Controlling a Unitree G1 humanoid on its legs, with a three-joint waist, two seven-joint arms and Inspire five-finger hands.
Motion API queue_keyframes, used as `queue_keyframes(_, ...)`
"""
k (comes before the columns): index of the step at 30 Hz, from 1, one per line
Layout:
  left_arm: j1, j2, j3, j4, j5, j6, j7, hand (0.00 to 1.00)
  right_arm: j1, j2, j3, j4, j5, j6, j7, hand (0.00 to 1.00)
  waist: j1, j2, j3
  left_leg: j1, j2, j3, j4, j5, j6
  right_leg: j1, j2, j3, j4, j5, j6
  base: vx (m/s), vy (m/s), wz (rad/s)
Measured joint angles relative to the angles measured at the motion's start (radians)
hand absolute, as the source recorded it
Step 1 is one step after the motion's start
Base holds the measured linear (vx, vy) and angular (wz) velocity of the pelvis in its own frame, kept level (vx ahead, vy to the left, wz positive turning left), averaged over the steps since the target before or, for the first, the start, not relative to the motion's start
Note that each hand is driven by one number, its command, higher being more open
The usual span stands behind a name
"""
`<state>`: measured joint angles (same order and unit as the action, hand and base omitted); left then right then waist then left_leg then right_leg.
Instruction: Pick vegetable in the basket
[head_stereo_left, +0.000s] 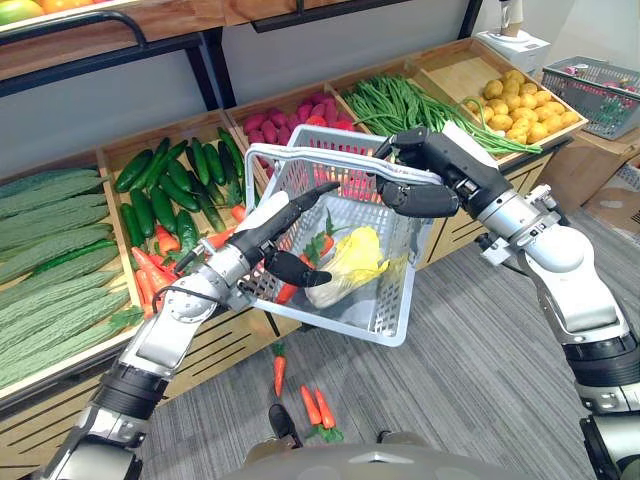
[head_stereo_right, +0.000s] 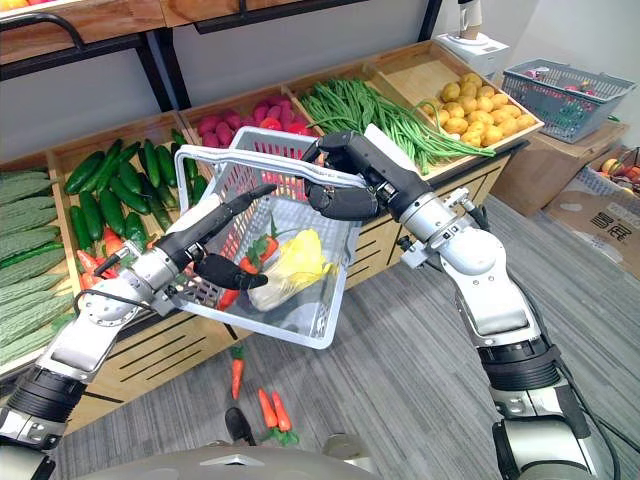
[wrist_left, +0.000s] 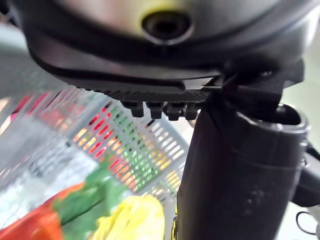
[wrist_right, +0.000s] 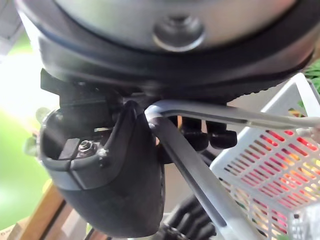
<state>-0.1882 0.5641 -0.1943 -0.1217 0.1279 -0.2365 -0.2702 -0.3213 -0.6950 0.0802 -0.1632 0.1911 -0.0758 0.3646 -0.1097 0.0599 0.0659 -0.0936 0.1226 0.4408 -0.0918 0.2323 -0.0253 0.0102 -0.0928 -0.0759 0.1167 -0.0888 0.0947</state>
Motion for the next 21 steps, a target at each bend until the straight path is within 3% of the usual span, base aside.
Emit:
queue_keyframes(6,0.0,0.083,0.025,-0.11,-0.013,0.0,0.019,1.0,0.013,0.033,-0.026,0.032,-0.012,-0.003,-0.008,0.0,0.006,0.012,-0.008,-0.001,-0.002,-0.01,0.0,-0.007,-0.009,0.006,-0.001,-0.01,0.0,-0.001,0.0,-0.03,0.032,0.06)
queue_keyframes(13,0.001,0.152,0.039,-0.301,-0.105,-0.031,-0.024,1.0,0.012,0.042,-0.083,0.143,-0.028,-0.004,-0.051,0.0,0.028,0.021,-0.013,-0.008,-0.007,-0.026,0.0,-0.009,-0.012,0.009,-0.009,-0.028,0.001,-0.007,-0.009,-0.03,0.04,0.08)
queue_keyframes(16,0.035,0.195,0.041,-0.376,-0.179,-0.042,-0.056,1.0,0.011,0.042,-0.088,0.171,-0.032,-0.004,-0.064,0.0,0.027,0.021,-0.014,-0.009,-0.007,-0.026,0.0,-0.009,-0.012,0.008,-0.009,-0.028,0.0,-0.007,-0.009,0.0,0.0,0.0)
queue_keyframes(21,0.132,0.299,-0.005,-0.464,-0.284,-0.032,-0.188,1.0,-0.018,0.042,-0.092,0.207,-0.038,-0.004,-0.07,0.0,0.026,0.022,-0.014,-0.007,-0.006,-0.02,0.0,-0.011,-0.014,0.007,-0.008,-0.019,0.0,-0.007,-0.009,0.0,0.017,-0.04)
